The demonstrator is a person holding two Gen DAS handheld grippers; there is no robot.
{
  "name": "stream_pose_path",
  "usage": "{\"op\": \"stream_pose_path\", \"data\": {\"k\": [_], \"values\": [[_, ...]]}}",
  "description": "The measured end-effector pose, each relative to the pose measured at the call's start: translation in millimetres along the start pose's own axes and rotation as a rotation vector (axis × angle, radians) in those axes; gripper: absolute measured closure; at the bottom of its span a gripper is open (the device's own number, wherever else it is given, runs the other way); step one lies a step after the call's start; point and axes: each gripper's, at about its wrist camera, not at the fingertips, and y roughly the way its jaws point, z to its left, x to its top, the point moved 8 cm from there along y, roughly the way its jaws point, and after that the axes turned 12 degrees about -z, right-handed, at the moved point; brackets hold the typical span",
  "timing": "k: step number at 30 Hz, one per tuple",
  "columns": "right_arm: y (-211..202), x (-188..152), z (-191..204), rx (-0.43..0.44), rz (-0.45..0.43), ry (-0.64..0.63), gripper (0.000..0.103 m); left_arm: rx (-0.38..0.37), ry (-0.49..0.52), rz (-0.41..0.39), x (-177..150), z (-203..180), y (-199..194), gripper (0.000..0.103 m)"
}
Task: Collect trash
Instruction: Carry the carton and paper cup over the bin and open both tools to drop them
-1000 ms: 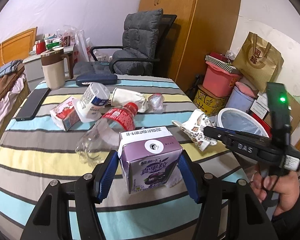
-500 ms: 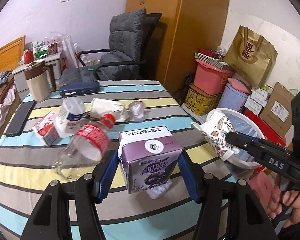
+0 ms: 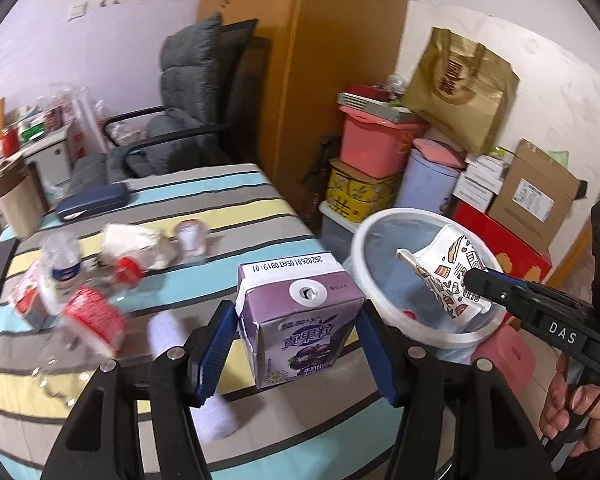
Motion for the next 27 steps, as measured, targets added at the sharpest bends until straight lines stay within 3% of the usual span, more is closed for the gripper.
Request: {"op": "stream_pose_path", "data": {"k": [14,27], "values": [[-3,-9,-60,-0.134,0.024,0.059,0.081,-0.194,0.032,0.050,10,-77,57,0.042],[3,-18,-81,-0.192,0.062,0.047,0.081,-0.241,0.037,0.127,-1,-104,110,0.041]]}}
